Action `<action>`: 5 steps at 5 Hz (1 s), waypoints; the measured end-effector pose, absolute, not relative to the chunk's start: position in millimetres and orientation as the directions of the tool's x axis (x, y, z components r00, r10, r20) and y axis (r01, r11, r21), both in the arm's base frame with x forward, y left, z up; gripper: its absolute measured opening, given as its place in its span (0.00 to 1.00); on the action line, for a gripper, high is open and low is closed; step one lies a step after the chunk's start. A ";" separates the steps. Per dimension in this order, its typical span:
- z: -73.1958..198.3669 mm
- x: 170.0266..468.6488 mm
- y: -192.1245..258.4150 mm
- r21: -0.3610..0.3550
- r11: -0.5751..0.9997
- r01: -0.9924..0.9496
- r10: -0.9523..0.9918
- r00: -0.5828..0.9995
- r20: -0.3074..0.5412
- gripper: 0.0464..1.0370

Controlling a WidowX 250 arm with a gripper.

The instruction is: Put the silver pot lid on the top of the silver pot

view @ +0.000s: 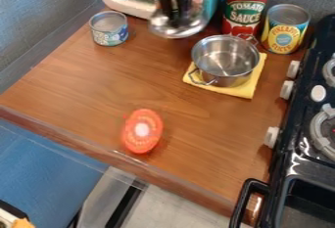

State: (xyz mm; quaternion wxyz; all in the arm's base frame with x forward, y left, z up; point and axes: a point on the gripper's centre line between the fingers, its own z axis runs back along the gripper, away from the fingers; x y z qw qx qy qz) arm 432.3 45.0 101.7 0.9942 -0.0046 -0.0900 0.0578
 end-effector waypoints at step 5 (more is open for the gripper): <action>85.4 415.4 -50.4 -0.008 0.997 0.082 -0.081 0.989 0.127 0.24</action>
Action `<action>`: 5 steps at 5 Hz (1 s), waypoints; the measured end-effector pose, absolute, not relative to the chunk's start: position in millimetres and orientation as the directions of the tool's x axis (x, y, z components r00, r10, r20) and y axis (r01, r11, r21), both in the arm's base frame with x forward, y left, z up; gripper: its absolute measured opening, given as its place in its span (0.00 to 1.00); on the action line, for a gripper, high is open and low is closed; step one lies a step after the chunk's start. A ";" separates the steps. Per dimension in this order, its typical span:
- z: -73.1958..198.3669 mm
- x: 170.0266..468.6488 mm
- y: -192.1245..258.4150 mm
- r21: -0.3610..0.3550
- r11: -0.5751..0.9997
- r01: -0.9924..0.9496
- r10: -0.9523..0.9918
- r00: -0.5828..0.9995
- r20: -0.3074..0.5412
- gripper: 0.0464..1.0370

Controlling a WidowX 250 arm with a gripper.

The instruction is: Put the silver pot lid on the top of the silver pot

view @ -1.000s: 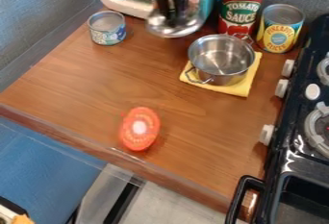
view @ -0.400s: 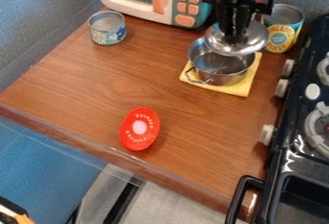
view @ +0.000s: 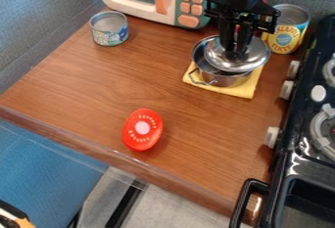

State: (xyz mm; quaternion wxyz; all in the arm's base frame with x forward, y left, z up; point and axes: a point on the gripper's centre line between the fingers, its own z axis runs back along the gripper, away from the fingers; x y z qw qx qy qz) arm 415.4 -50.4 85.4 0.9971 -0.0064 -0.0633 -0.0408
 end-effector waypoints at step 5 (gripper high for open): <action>88.9 407.4 -30.7 0.063 0.996 0.061 -0.069 0.989 0.130 0.24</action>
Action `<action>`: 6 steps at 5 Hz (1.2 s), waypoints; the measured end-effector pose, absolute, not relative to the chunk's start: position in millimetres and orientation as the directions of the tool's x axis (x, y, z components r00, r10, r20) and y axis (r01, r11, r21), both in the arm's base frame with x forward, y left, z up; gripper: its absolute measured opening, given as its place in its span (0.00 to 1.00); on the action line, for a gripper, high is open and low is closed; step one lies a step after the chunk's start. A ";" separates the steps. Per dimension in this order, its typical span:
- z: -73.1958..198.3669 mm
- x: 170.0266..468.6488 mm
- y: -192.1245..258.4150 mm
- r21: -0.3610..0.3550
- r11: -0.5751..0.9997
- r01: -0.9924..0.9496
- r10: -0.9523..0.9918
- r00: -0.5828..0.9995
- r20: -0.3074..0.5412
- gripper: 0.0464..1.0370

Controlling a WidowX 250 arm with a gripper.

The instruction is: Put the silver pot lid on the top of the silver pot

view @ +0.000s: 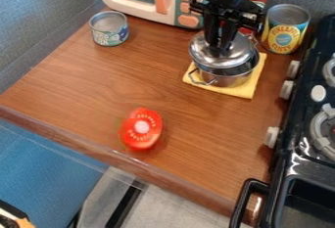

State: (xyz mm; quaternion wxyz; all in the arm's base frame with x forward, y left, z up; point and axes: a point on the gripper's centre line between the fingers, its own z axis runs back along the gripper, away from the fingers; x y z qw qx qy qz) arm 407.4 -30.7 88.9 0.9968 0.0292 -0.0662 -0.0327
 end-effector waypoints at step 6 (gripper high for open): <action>83.9 402.1 -33.4 0.048 0.996 0.080 -0.084 0.991 0.106 0.97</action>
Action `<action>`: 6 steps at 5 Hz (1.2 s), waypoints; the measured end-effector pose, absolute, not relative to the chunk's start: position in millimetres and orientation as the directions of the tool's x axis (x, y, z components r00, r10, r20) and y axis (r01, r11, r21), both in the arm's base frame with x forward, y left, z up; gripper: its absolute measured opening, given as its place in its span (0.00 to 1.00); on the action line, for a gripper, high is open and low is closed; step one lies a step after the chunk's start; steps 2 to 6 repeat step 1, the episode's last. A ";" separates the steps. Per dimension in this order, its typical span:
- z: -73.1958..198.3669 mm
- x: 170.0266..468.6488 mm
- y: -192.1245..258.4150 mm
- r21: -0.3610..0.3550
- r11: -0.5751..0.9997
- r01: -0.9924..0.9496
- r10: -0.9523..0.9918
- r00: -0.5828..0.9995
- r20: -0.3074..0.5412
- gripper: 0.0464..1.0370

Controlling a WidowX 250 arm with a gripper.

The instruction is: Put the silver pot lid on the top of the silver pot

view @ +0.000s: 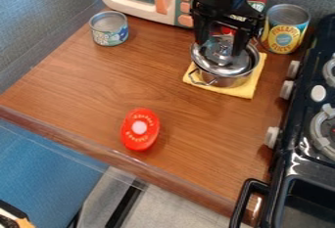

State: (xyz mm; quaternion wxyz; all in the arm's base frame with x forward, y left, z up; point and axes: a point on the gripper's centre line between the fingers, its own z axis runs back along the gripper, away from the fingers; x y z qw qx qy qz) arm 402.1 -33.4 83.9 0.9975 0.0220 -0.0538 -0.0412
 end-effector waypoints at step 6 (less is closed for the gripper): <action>114.2 402.3 -32.5 0.050 0.997 0.064 -0.072 0.982 0.176 0.97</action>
